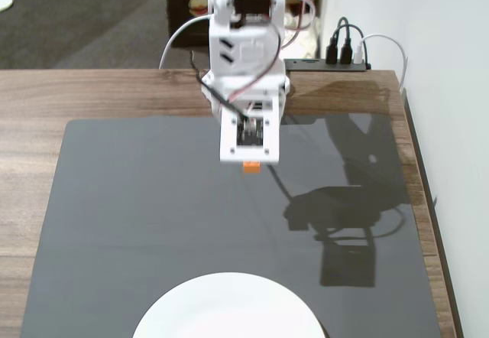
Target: Grasp a lego block and put it on the plate.
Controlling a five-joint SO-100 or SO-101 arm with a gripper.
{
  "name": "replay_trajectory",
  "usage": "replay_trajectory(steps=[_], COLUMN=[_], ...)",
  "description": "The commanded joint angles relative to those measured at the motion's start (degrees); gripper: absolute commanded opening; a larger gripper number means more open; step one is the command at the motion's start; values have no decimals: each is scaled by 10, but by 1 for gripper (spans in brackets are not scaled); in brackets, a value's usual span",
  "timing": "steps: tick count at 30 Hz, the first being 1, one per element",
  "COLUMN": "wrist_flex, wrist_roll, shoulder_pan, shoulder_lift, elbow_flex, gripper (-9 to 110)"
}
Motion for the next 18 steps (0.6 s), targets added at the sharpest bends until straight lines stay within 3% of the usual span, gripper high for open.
replay_trajectory(steps=[1, 18], wrist_flex=[21, -62], wrist_roll=[-3, -1], shoulder_pan=[4, 65], shoulder_lift=[17, -127], elbow_flex=[-55, -222], gripper=[4, 4])
